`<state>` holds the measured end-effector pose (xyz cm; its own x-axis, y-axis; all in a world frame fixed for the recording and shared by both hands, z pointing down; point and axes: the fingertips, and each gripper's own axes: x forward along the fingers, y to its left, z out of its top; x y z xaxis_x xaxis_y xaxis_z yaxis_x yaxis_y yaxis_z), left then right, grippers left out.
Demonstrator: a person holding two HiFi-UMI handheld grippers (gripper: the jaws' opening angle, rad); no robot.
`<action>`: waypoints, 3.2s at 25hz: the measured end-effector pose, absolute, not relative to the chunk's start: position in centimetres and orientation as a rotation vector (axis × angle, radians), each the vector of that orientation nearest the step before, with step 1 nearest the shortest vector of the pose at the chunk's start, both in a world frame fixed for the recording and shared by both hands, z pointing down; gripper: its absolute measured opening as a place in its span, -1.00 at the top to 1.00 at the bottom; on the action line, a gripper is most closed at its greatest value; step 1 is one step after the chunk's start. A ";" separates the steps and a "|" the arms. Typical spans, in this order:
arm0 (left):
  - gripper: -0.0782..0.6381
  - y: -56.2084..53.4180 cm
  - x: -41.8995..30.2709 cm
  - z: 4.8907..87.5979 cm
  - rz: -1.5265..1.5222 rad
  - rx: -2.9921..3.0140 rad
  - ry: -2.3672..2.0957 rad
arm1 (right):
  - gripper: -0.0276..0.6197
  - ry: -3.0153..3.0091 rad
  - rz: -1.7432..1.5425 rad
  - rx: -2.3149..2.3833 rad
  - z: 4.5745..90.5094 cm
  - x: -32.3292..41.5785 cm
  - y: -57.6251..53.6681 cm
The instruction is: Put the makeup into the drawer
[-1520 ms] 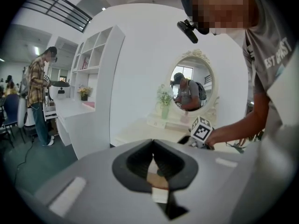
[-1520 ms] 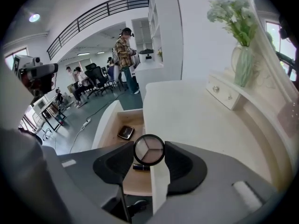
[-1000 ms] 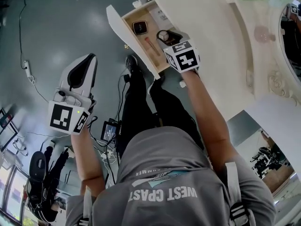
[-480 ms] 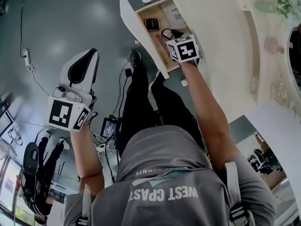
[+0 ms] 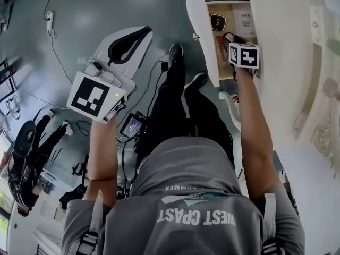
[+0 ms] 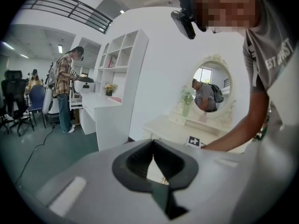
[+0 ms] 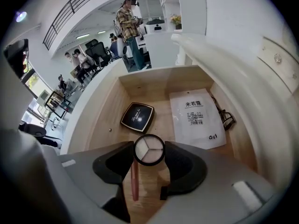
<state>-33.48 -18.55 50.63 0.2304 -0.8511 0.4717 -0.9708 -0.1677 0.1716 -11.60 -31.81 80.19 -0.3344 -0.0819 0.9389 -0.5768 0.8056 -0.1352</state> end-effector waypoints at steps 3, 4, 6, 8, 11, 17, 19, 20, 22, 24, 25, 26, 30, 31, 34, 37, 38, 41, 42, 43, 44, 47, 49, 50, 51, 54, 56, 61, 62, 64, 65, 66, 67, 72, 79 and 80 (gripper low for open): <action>0.77 -18.3 -33.5 51.2 0.358 2.068 -1.679 | 0.25 -1.851 0.544 0.503 81.2 -11.3 -31.9; 0.77 -18.3 -33.6 51.2 0.353 2.064 -1.681 | 0.25 -1.846 0.543 0.504 81.4 -11.2 -31.9; 0.77 -18.1 -33.9 51.1 0.346 2.058 -1.688 | 0.25 -1.836 0.540 0.504 81.6 -11.2 -31.9; 0.77 -18.0 -34.1 50.9 0.343 2.052 -1.694 | 0.25 -1.825 0.539 0.502 81.8 -11.1 -31.9; 0.77 -17.9 -34.3 50.9 0.340 2.048 -1.701 | 0.25 -1.806 0.540 0.497 82.4 -10.9 -31.8; 0.77 -18.2 -34.0 50.2 0.341 2.060 -1.706 | 0.23 -1.792 0.527 0.483 82.4 -10.8 -31.6; 0.77 -18.3 -33.8 49.6 0.343 2.071 -1.707 | 0.21 -1.803 0.528 0.485 81.7 -10.8 -31.7; 0.77 -18.4 -33.6 49.2 0.342 2.079 -1.710 | 0.21 -1.811 0.527 0.486 81.2 -10.8 -31.7; 0.77 -18.7 -33.4 48.2 0.331 2.106 -1.726 | 0.21 -1.831 0.523 0.489 80.0 -10.8 -31.8; 0.77 -18.8 -33.1 47.2 0.325 2.126 -1.739 | 0.22 -1.855 0.518 0.491 78.5 -10.9 -31.8; 0.77 -18.8 -32.9 46.7 0.326 2.132 -1.742 | 0.22 -1.870 0.517 0.491 77.7 -11.0 -31.8; 0.77 -18.7 -32.7 46.2 0.327 2.139 -1.744 | 0.24 -1.887 0.516 0.490 76.8 -11.2 -31.7; 0.77 -18.6 -32.0 44.4 0.328 2.165 -1.749 | 0.39 -1.972 0.510 0.493 72.6 -11.9 -31.6; 0.77 -18.5 -31.8 44.0 0.328 2.171 -1.751 | 0.45 -1.995 0.507 0.498 71.4 -12.1 -31.6; 0.77 -18.4 -31.2 42.4 0.327 2.193 -1.763 | 0.78 -2.073 0.518 0.510 67.4 -12.4 -31.5; 0.77 -18.0 -30.5 40.6 0.327 2.220 -1.777 | 0.91 -2.167 0.520 0.497 62.8 -12.8 -31.2; 0.77 -17.9 -30.2 40.0 0.330 2.229 -1.782 | 0.91 -2.203 0.506 0.488 61.1 -13.0 -31.1; 0.77 -17.3 -29.3 38.1 0.336 2.256 -1.792 | 0.91 -2.311 0.438 0.471 55.6 -13.5 -30.7; 0.77 -17.0 -28.9 37.3 0.335 2.270 -1.793 | 0.91 -2.348 0.415 0.469 53.7 -13.6 -30.6; 0.77 -16.8 -28.4 36.4 0.333 2.289 -1.795 | 0.91 -2.385 0.391 0.468 51.7 -13.6 -30.4; 0.77 -16.6 -27.8 35.3 0.330 2.311 -1.797 | 0.91 -2.421 0.364 0.468 49.8 -13.5 -30.3; 0.77 -16.0 -25.8 32.8 0.343 2.363 -1.790 | 0.91 -2.519 0.284 0.475 44.2 -12.7 -29.9; 0.77 -15.7 -24.4 31.5 0.361 2.381 -1.777 | 0.91 -2.575 0.235 0.481 40.8 -11.9 -29.6; 0.77 -15.6 -23.7 30.8 0.363 2.396 -1.775 | 0.91 -2.600 0.210 0.486 39.2 -11.4 -29.4; 0.77 -15.5 -23.1 30.0 0.363 2.413 -1.774 | 0.91 -2.624 0.185 0.491 37.6 -10.9 -29.1; 0.77 -15.1 -21.1 27.8 0.363 2.466 -1.772 | 0.91 -2.689 0.114 0.510 33.1 -9.1 -28.3; 0.77 -14.8 -19.8 26.5 0.369 2.499 -1.768 | 0.91 -2.725 0.074 0.524 30.4 -7.7 -27.6; 0.77 -14.3 -16.9 23.9 0.395 2.567 -1.753 | 0.92 -2.781 -0.047 0.578 24.5 -4.1 -25.7; 0.77 -14.2 -16.3 23.4 0.400 2.581 -1.751 | 0.92 -2.791 -0.068 0.591 23.4 -3.4 -25.3; 0.77 -14.0 -15.3 22.5 0.405 2.603 -1.747 | 0.92 -2.813 -0.098 0.607 21.6 -2.1 -24.3; 0.77 -13.9 -14.7 22.1 0.407 2.612 -1.746 | 0.92 -2.822 -0.108 0.611 20.9 -1.4 -23.9; 0.77 -13.7 -14.3 21.8 0.412 2.619 -1.744 | 0.92 -2.830 -0.118 0.612 20.3 -0.8 -23.4; 0.77 -13.5 -13.8 21.6 0.417 2.627 -1.742 | 0.91 -2.837 -0.127 0.614 19.8 -0.3 -23.0; 0.77 -12.8 -11.6 20.8 0.435 2.649 -1.743 | 0.92 -2.860 -0.177 0.641 17.8 2.8 -21.7; 0.77 -11.7 -9.7 20.4 0.443 2.653 -1.736 | 0.92 -2.857 -0.203 0.679 16.7 5.7 -20.6; 0.77 -11.7 -9.4 20.4 0.444 2.654 -1.732 | 0.92 -2.855 -0.201 0.682 16.7 6.1 -20.4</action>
